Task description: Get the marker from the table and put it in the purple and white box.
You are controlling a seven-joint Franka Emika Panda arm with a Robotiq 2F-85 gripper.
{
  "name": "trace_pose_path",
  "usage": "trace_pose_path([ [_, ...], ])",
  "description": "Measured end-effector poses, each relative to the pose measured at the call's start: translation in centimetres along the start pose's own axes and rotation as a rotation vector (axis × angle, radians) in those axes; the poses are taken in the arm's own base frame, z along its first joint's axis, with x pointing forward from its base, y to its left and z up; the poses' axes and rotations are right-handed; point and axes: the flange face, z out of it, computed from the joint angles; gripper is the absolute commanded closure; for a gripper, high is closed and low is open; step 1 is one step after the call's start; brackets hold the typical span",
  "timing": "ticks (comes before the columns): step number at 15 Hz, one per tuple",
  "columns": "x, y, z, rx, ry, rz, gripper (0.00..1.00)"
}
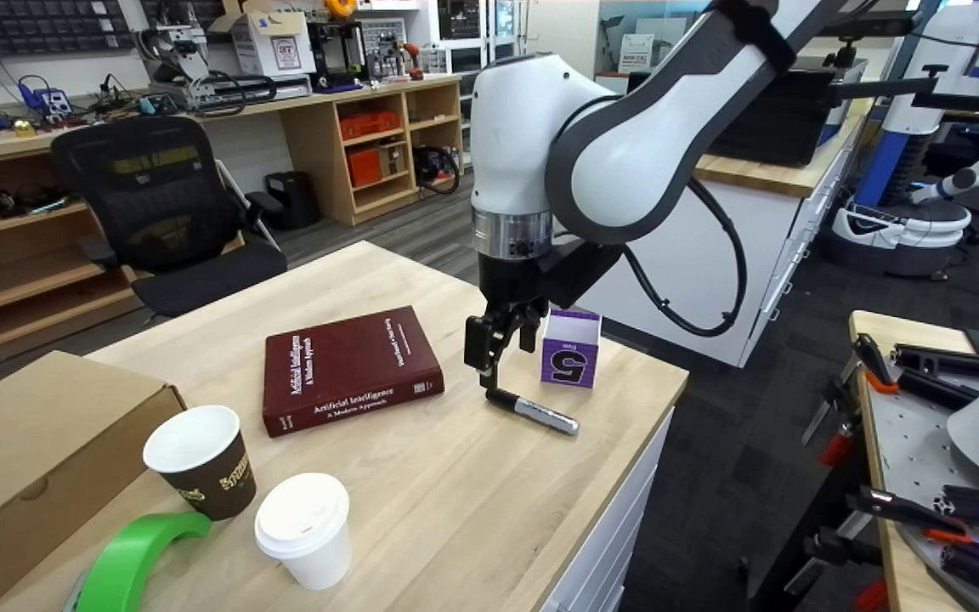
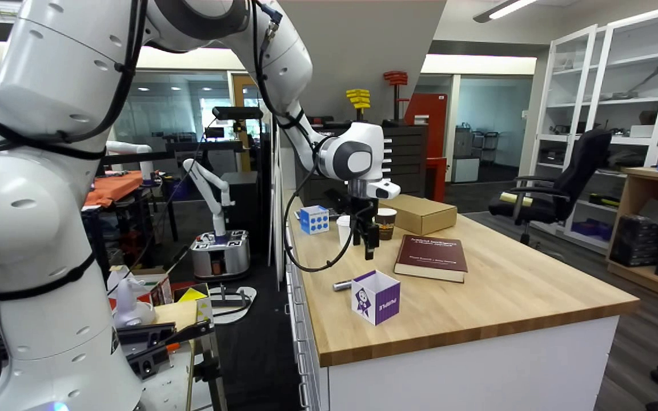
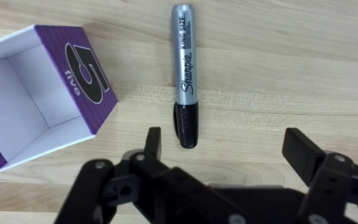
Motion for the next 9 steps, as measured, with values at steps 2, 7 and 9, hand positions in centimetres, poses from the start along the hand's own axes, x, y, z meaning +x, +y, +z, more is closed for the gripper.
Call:
trace_pose_path([
  [2, -0.1, 0.3, 0.6, 0.001, -0.012, 0.007, 0.00],
  [7, -0.5, 0.6, 1.8, 0.007, -0.039, 0.014, 0.00],
  [9, -0.6, 0.7, 2.3, 0.009, -0.050, 0.012, 0.00],
])
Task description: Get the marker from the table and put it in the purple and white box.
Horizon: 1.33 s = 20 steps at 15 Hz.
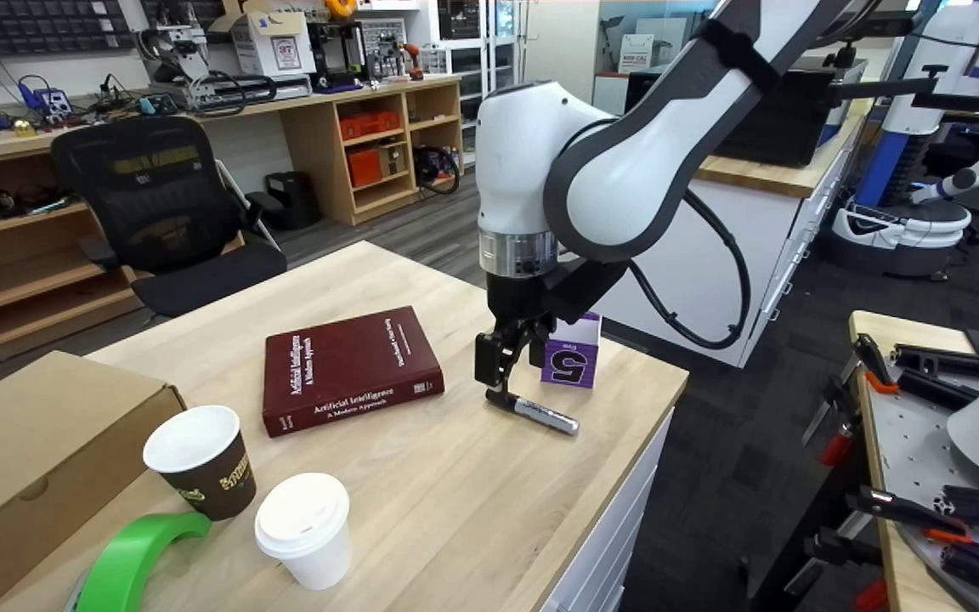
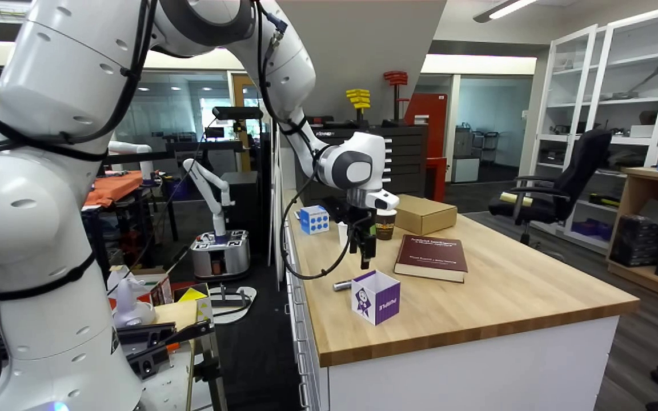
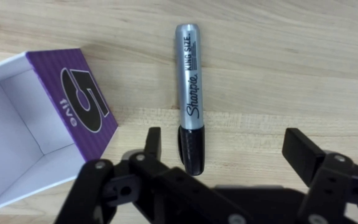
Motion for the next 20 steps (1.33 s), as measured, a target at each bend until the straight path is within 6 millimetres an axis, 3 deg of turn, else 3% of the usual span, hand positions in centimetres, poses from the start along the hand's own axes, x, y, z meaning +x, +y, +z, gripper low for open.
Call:
trace_pose_path([
  [20, -0.5, 0.8, 4.5, -0.004, -0.074, -0.033, 0.00],
])
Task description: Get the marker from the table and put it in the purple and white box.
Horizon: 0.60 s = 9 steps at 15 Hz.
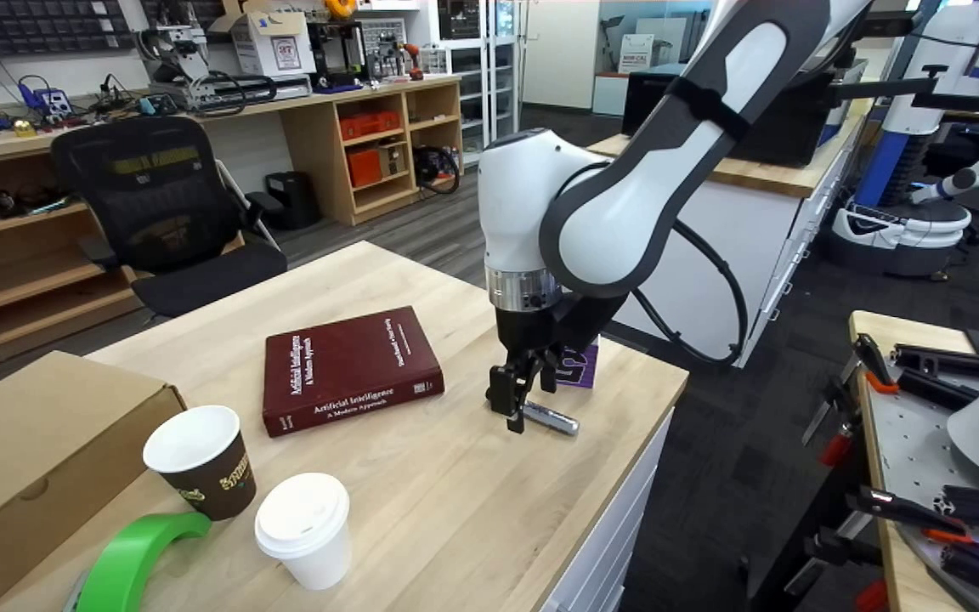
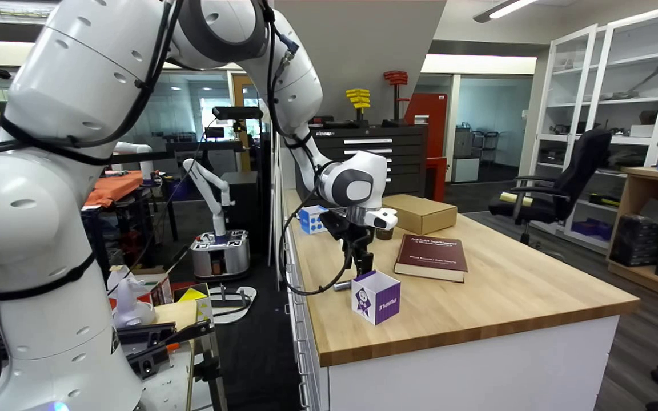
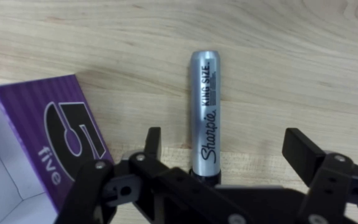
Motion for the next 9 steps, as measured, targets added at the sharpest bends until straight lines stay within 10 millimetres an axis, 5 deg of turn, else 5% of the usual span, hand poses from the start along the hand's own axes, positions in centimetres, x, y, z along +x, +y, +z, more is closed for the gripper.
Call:
trace_pose_path([
  [5, -0.06, 0.14, 0.56, 0.005, -0.011, -0.001, 0.03],
  [7, -0.07, 0.25, 0.84, 0.006, -0.016, 0.000, 0.27],
  [9, -0.07, 0.37, 1.14, 0.009, -0.022, -0.002, 0.35],
])
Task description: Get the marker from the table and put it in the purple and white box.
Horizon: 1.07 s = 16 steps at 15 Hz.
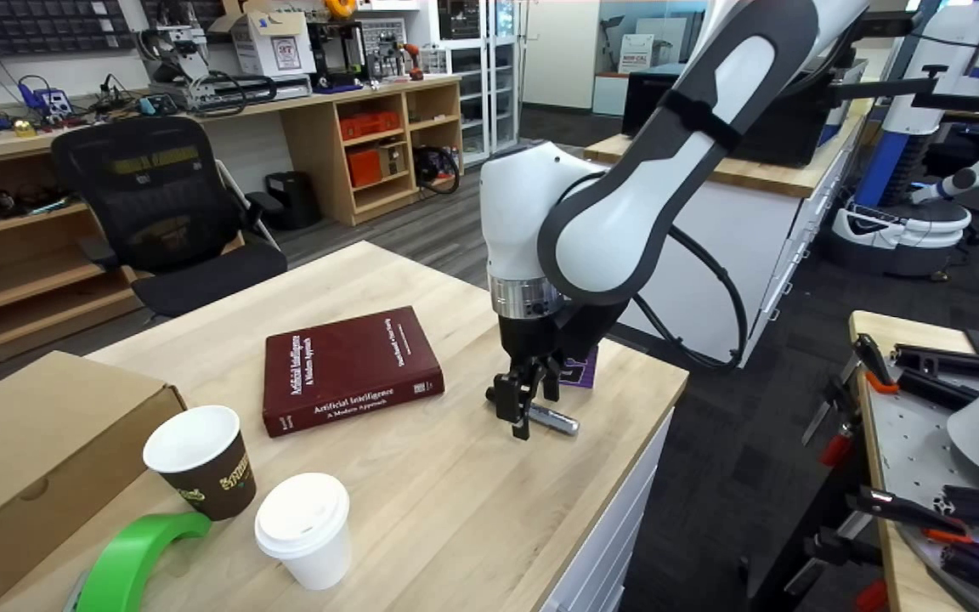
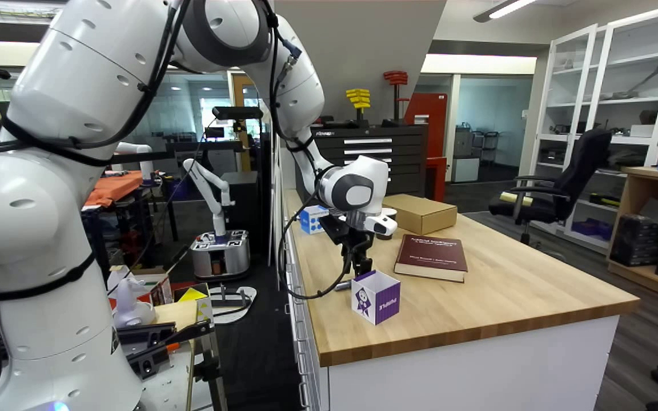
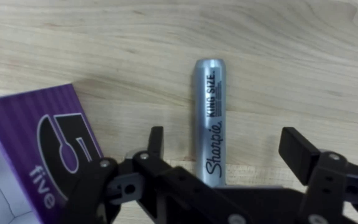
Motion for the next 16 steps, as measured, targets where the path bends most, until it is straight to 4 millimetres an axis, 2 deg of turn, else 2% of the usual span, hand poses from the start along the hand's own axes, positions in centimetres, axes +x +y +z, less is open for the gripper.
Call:
trace_pose_path([
  [9, 0.4, 0.0, -0.3, 0.006, 0.007, -0.015, 0.95],
  [10, 0.4, 0.0, -0.3, 0.006, 0.007, -0.017, 0.99],
  [11, 0.4, -0.1, -0.3, 0.007, 0.008, -0.019, 0.94],
  [14, 0.4, -0.2, -0.7, 0.009, 0.014, -0.038, 0.94],
  [16, 0.4, -0.5, -1.9, 0.014, 0.031, -0.056, 0.94],
])
